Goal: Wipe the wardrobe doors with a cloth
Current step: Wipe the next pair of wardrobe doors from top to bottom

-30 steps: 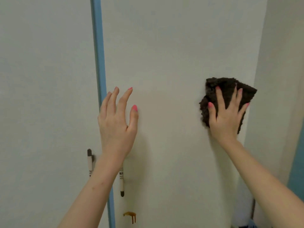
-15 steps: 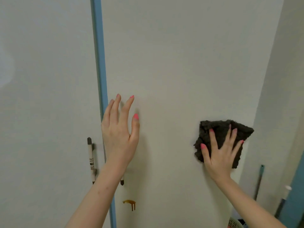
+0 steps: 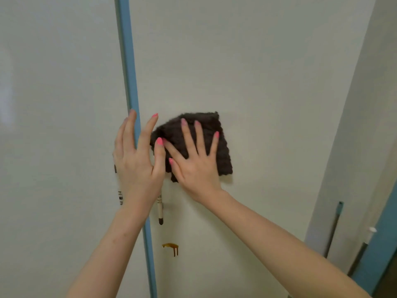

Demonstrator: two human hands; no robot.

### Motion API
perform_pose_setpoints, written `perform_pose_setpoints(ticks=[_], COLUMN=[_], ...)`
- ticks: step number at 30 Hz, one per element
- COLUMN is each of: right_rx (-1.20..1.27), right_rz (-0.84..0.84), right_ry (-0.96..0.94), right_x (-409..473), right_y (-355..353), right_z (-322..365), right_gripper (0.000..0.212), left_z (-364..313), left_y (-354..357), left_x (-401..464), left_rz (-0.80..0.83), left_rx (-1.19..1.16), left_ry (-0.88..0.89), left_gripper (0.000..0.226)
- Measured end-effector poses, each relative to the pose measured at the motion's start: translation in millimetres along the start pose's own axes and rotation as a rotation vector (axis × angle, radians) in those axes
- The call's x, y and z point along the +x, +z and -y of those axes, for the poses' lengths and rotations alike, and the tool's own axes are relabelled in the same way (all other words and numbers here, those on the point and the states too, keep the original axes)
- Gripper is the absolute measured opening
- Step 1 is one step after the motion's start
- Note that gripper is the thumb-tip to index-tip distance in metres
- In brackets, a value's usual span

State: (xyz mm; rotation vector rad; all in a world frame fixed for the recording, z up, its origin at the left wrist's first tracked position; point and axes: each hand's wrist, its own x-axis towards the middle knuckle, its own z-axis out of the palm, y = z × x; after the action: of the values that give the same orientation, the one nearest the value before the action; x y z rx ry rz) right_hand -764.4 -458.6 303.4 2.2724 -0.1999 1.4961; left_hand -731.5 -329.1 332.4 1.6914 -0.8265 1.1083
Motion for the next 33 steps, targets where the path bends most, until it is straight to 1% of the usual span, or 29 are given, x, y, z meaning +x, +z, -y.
perform_pose_setpoints(ticks=[3, 7, 9, 11, 13, 14, 15, 19, 21, 23, 25, 27, 30, 31, 33], right_rx=[0.037, 0.03, 0.013, -0.018, -0.048, -0.065, -0.08, -0.094, -0.084, -0.078, -0.039, 0.001, 0.012, 0.007, -0.021], right_rz=[-0.052, -0.07, -0.044, -0.019, -0.001, 0.002, 0.01, 0.066, 0.063, 0.044, 0.02, -0.004, -0.017, 0.004, 0.107], right_ry=[0.06, 0.131, 0.127, 0.077, 0.033, 0.047, 0.094, 0.398, 0.502, 0.589, 0.653, 0.687, 0.703, 0.694, 0.627], right_x=[6.6, -43.1, -72.5, -90.0, -95.0, -96.0, -98.6, -130.5, -144.8, -149.3, -147.3, -146.3, -159.6, -170.8, -205.7], right_y=[7.5, 33.3, 42.9, 44.3, 40.8, 38.0, 34.4, 11.9, -2.9, -17.3, -25.0, -24.1, -12.5, -7.7, 1.1], right_z=[15.3, 33.2, 38.6, 34.2, 20.5, 10.7, -0.1, -67.4, -111.4, -151.6, -174.9, -178.0, -162.9, -156.0, -142.7], right_gripper=[0.044, 0.045, 0.047, 0.047, 0.045, 0.043, 0.042, 0.045, 0.049, 0.051, 0.052, 0.052, 0.052, 0.053, 0.054], left_z=[3.6, 3.9, 2.7, -0.4, -4.3, -6.6, -8.8, -19.5, -23.5, -26.5, -28.1, -29.1, -27.2, -25.7, -22.7], left_y=[-6.3, -8.6, -7.9, -5.5, -1.9, 0.3, 2.7, 13.2, 16.6, 18.1, 18.6, 19.3, 20.9, 21.3, 21.3], left_x=[2.4, -4.7, -10.4, -14.3, -18.8, -21.9, -26.0, -45.0, -49.5, -48.4, -46.4, -48.8, -56.8, -60.0, -67.5], left_rz=[-0.012, 0.004, 0.028, 0.05, 0.066, 0.067, 0.065, 0.105, 0.126, 0.113, 0.099, 0.104, 0.129, 0.139, 0.152], left_rx=[0.009, 0.028, 0.04, 0.04, 0.024, 0.015, 0.007, -0.061, -0.086, -0.099, -0.1, -0.078, -0.051, -0.051, -0.045], left_ry=[0.003, -0.016, -0.003, 0.011, 0.004, -0.001, -0.005, -0.05, -0.054, -0.056, -0.052, -0.029, -0.023, -0.036, -0.061], left_gripper=[0.043, 0.043, 0.043, 0.044, 0.044, 0.044, 0.043, 0.043, 0.043, 0.043, 0.043, 0.042, 0.043, 0.043, 0.043])
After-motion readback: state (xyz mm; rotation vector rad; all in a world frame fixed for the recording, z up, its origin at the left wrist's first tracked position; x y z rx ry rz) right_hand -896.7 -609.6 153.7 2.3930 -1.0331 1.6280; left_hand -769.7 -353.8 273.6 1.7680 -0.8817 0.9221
